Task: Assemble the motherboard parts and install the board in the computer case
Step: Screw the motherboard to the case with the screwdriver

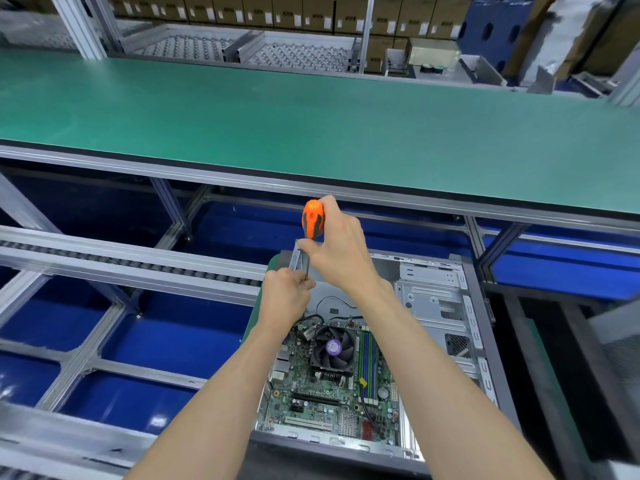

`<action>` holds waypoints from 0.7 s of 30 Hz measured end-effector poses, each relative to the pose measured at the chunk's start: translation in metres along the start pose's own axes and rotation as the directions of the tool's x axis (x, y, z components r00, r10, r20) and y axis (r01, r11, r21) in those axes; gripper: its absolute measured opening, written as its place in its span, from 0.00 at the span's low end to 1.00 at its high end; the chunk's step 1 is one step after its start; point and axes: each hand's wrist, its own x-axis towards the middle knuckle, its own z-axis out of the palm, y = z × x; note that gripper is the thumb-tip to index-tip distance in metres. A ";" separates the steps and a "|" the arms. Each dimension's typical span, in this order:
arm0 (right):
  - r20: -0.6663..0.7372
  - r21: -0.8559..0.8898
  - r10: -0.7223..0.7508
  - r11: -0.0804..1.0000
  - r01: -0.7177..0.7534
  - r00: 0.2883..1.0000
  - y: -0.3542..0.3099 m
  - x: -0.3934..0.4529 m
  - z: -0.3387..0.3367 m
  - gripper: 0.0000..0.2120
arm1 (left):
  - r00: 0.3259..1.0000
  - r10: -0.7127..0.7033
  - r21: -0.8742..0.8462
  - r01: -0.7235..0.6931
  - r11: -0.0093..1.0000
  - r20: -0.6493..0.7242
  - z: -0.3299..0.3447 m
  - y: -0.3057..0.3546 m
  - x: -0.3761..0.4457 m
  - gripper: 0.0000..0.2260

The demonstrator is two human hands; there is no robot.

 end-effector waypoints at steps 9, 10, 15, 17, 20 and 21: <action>0.104 0.127 0.051 0.990 -0.064 0.993 0.004 -0.003 -0.003 0.12 | 1.000 0.001 -0.028 -0.001 1.000 -0.013 0.002 -0.001 0.001 0.23; 0.086 0.128 0.068 0.989 -0.078 0.994 0.004 -0.003 -0.001 0.11 | 1.000 -0.007 -0.030 0.007 1.000 -0.010 0.002 -0.001 0.001 0.22; -0.053 0.079 0.099 0.992 -0.095 0.994 -0.001 -0.006 0.008 0.19 | 0.999 -0.040 -0.014 0.040 0.999 0.011 0.001 0.000 0.000 0.14; -0.042 0.033 0.058 0.998 -0.057 0.997 -0.003 -0.005 0.006 0.20 | 0.999 -0.041 -0.014 0.041 0.999 0.010 0.001 0.000 0.000 0.10; 0.065 0.044 0.019 0.999 -0.022 0.998 -0.002 -0.001 0.001 0.15 | 0.999 -0.034 0.006 0.034 0.999 0.009 0.000 0.000 0.000 0.09; 0.092 0.071 0.030 0.997 -0.037 0.995 -0.001 -0.001 -0.001 0.13 | 0.999 -0.034 0.011 0.034 0.999 0.002 0.000 0.000 0.001 0.10</action>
